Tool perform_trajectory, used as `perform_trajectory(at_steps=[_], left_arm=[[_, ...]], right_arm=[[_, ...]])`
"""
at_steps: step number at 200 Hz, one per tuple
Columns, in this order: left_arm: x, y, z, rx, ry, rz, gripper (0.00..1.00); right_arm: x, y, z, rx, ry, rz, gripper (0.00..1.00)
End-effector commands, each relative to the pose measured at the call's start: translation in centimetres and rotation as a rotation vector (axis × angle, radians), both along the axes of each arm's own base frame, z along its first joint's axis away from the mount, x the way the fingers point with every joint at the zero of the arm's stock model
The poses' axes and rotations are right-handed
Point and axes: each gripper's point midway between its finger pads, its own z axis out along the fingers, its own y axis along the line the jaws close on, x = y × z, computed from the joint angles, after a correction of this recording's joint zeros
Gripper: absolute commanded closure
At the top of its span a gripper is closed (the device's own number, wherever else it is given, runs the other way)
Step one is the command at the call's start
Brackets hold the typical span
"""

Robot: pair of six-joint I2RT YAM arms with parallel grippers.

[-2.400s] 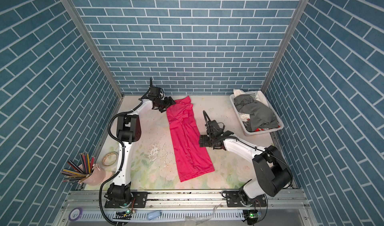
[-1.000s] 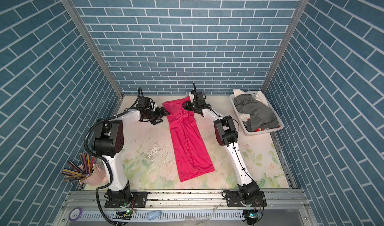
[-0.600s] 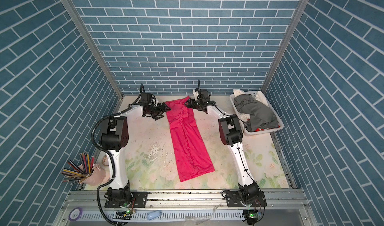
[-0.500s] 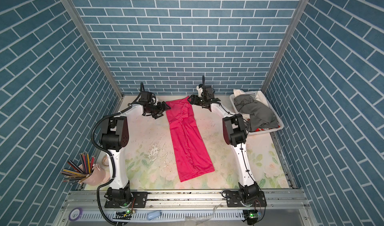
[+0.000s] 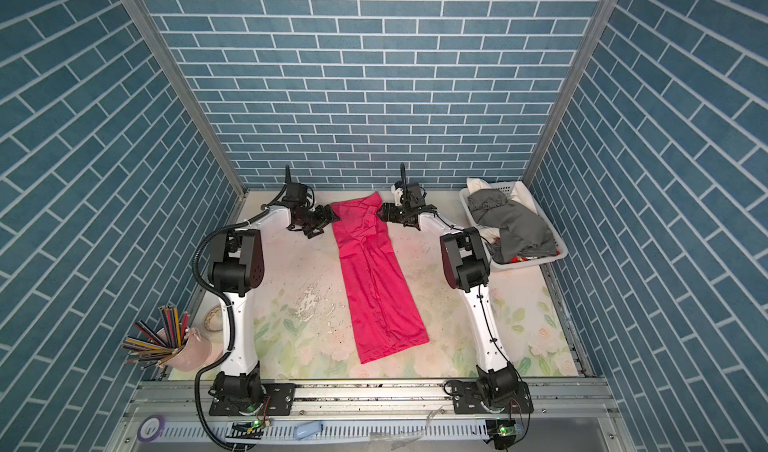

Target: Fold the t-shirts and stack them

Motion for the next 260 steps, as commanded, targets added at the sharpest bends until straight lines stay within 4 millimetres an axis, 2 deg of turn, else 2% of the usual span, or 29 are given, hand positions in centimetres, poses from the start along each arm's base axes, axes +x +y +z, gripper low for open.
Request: perform_trajectory(at_steps=[1,20,47,72,89,116,144,175,187,200,210,222,226,238,243,254,260], left_arm=[[0.5,-0.1,-0.1,0.002,-0.002,-0.01,0.14],[0.5,-0.3,-0.4,-0.007,0.001,-0.015,0.14],[0.5,-0.4,-0.5,-0.012,0.001,-0.015,0.14],[1.3,-1.3,-0.5,-0.036,-0.01,-0.03,0.14],[2.0,-2.9,0.1,-0.02,-0.023,-0.073,0.14],[2.3,-5.2,0.5,-0.022,-0.034,-0.122,0.14],[2.4,-5.9,0.3,-0.023,-0.031,-0.129,0.14],[2.0,-6.6,1.2,-0.008,-0.042,-0.146,0.14],[1.4,-7.0,1.8,-0.001,-0.045,-0.158,0.14],[0.2,-7.5,2.4,0.0,-0.042,-0.174,0.14],[-1.3,-7.8,2.9,-0.01,-0.034,-0.185,0.14],[-3.6,-8.0,3.7,-0.037,-0.033,-0.198,0.14],[-4.5,-8.0,3.9,-0.044,-0.034,-0.202,0.14],[-7.4,-7.5,4.6,-0.049,-0.028,-0.21,0.14],[-8.8,-7.3,4.1,-0.047,-0.01,-0.216,0.14],[-11.9,-7.0,4.4,-0.055,0.001,-0.237,0.15],[-13.5,-6.8,4.2,-0.062,0.015,-0.247,0.15]], right_arm=[[0.5,0.4,-0.8,-0.038,-0.014,-0.015,0.36],[0.8,0.4,-2.3,-0.06,0.017,-0.068,0.41],[1.1,0.0,-4.1,-0.109,0.047,-0.143,0.54],[2.0,-1.8,-5.1,-0.14,0.067,-0.242,0.85],[2.8,-3.0,-4.5,-0.115,0.065,-0.278,1.0],[4.1,-6.2,-3.1,-0.109,0.05,-0.339,1.0],[4.7,-9.8,-2.1,-0.108,0.042,-0.383,1.0],[4.2,-14.0,-1.5,-0.13,0.05,-0.428,1.0],[3.9,-14.4,-0.9,-0.11,0.03,-0.403,1.0],[3.7,-13.6,0.2,-0.09,0.009,-0.338,0.77],[3.3,-13.1,1.5,-0.085,0.006,-0.295,0.63],[2.3,-12.8,3.6,-0.078,-0.008,-0.259,0.55],[1.9,-12.7,4.9,-0.073,-0.027,-0.257,0.52],[-0.3,-13.0,7.2,-0.078,-0.056,-0.257,0.38],[-1.4,-13.4,7.9,-0.083,-0.061,-0.262,0.33],[-3.9,-14.1,8.7,-0.096,-0.055,-0.269,0.27],[-5.8,-14.4,8.3,-0.105,-0.024,-0.264,0.26]])
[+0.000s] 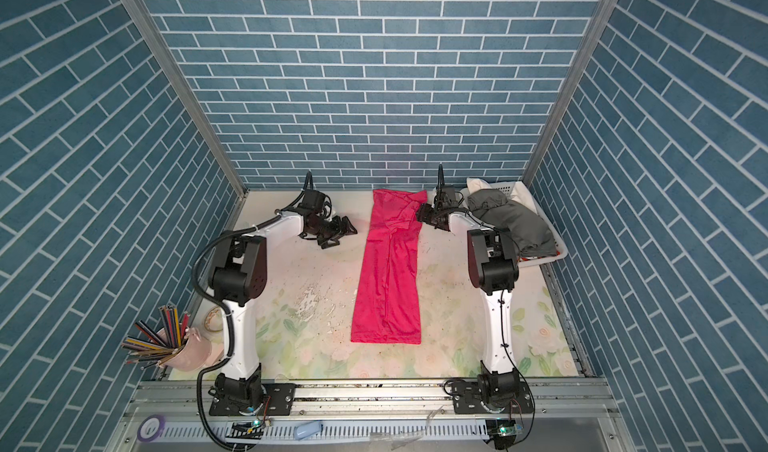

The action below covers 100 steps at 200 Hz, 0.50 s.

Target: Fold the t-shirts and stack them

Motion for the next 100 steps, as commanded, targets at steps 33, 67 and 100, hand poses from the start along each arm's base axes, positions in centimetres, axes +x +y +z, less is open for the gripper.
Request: perform_trajectory(at_steps=[33,67,100], left_arm=[[-13.7,-1.6,0.2,-0.043,0.073,-0.186,0.15],[-20.0,-1.8,-1.9,-0.031,0.145,-0.248,0.15],[-23.2,-2.7,-3.0,-0.014,0.173,-0.321,0.18]], right_arm=[[-15.6,-1.2,3.5,-0.054,0.076,0.047,0.1],[-26.8,-1.8,0.3,-0.117,0.229,0.058,0.1],[-34.0,-2.3,-1.7,-0.096,0.321,0.032,0.19]])
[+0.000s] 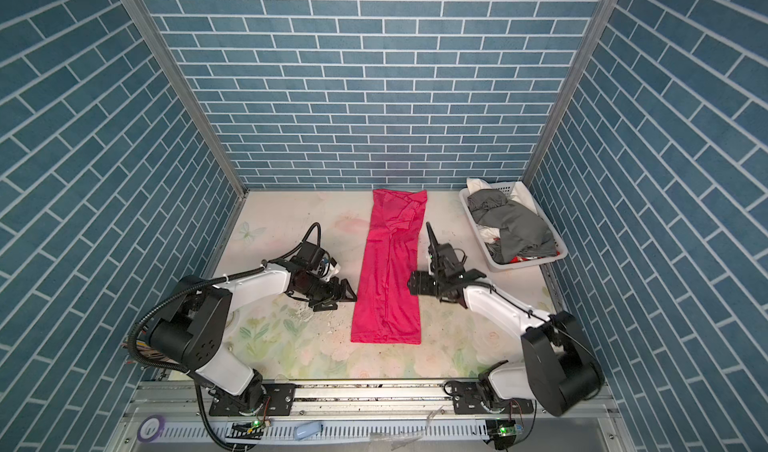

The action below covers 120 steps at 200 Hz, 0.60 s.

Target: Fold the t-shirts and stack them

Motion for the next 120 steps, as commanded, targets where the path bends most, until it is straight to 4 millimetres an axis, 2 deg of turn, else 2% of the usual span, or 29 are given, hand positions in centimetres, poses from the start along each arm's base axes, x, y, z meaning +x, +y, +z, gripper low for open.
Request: perform_trajectory(at_steps=[1,30,55,83,106,120], left_arm=[[-2.1,-0.6,-0.6,0.0,0.002,-0.06,0.18],[-5.1,-0.4,-1.5,0.045,0.024,-0.105,0.2],[-6.8,0.6,-1.9,0.08,0.028,-0.104,0.27],[-7.6,0.1,-2.1,0.095,0.015,-0.101,0.4],[-7.6,-0.3,-2.5,0.052,0.023,-0.049,0.41],[-7.8,-0.4,-2.8,0.029,0.023,-0.026,0.43]], right_arm=[[-4.0,-1.6,-1.4,-0.015,0.092,-0.114,0.19],[-8.1,-1.4,-3.6,-0.021,0.16,-0.121,0.24],[-10.4,-0.4,-5.4,-0.009,0.198,-0.105,0.28],[-11.4,0.1,-6.8,-0.025,0.218,-0.11,0.3],[-11.5,0.7,-7.5,0.024,0.226,-0.128,0.36],[-11.6,0.7,-7.7,0.042,0.229,-0.147,0.42]])
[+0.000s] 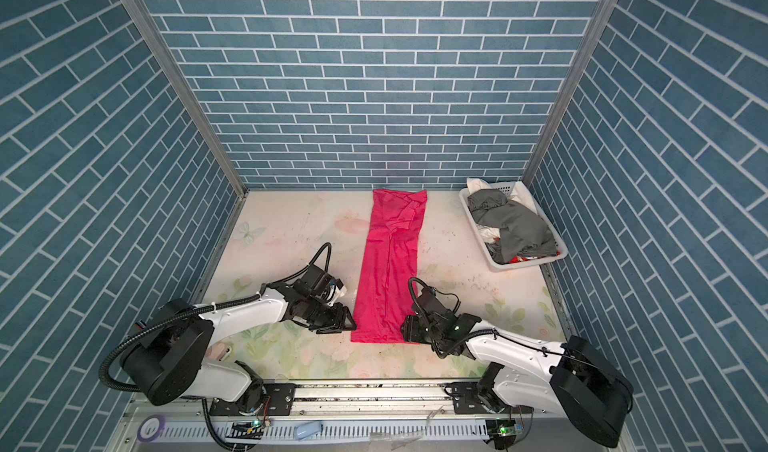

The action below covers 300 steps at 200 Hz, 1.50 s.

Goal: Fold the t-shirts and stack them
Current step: 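Grasp the near end with both grippers and fold it toward the far end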

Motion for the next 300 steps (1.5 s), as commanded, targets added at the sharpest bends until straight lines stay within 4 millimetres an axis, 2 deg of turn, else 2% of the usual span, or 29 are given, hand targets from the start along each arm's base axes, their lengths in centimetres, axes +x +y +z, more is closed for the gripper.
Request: perform_trajectory(at_steps=[1,13,58,75,96,113,130,142,170,214,232,254,281,300], left_arm=[[-0.8,0.6,-1.7,0.022,0.037,0.067,0.43],[-0.9,0.7,-2.1,0.018,0.035,0.078,0.45],[-1.4,0.1,-2.6,0.012,0.048,0.07,0.68],[-1.4,0.2,-2.7,0.029,0.042,0.064,0.71],[-1.5,0.1,-3.0,0.04,0.039,0.055,0.75],[-1.7,-0.6,-2.9,0.035,0.027,0.036,0.8],[-1.6,-1.3,-2.6,0.018,0.011,0.028,0.93],[-1.2,-1.8,-1.7,-0.009,-0.006,0.03,0.99],[0.3,-3.4,2.6,-0.101,-0.078,0.044,1.0],[1.1,-4.5,7.9,-0.207,-0.114,0.081,1.0],[2.6,-5.1,10.3,-0.266,-0.134,0.101,1.0],[5.6,-5.3,11.8,-0.288,-0.151,0.114,1.0],[10.0,-4.8,12.8,-0.29,-0.179,0.144,1.0],[13.0,-4.3,12.2,-0.278,-0.183,0.164,1.0]], right_arm=[[-2.3,-2.6,-3.8,-0.069,0.135,-0.1,0.43],[-2.3,-2.8,-3.9,-0.068,0.134,-0.115,0.48],[-2.8,-4.0,-3.6,-0.058,0.128,-0.149,0.61],[-2.9,-4.4,-3.7,-0.054,0.121,-0.157,0.66],[-2.8,-4.1,-3.8,-0.034,0.114,-0.153,0.71],[-2.8,-3.6,-4.2,-0.034,0.131,-0.139,0.79],[-2.7,-3.1,-4.0,-0.044,0.128,-0.12,0.91],[-2.3,-2.9,-3.2,-0.048,0.108,-0.114,1.0],[-1.3,-3.1,-0.3,-0.091,0.049,-0.101,1.0],[-0.8,-4.0,5.5,-0.084,-0.054,-0.097,1.0],[0.3,-3.7,7.6,-0.075,-0.126,-0.085,1.0],[2.3,-3.2,8.6,-0.067,-0.147,-0.063,1.0],[6.8,-2.9,9.8,-0.044,-0.194,-0.061,1.0],[10.2,-2.5,10.5,-0.033,-0.208,-0.056,1.0]])
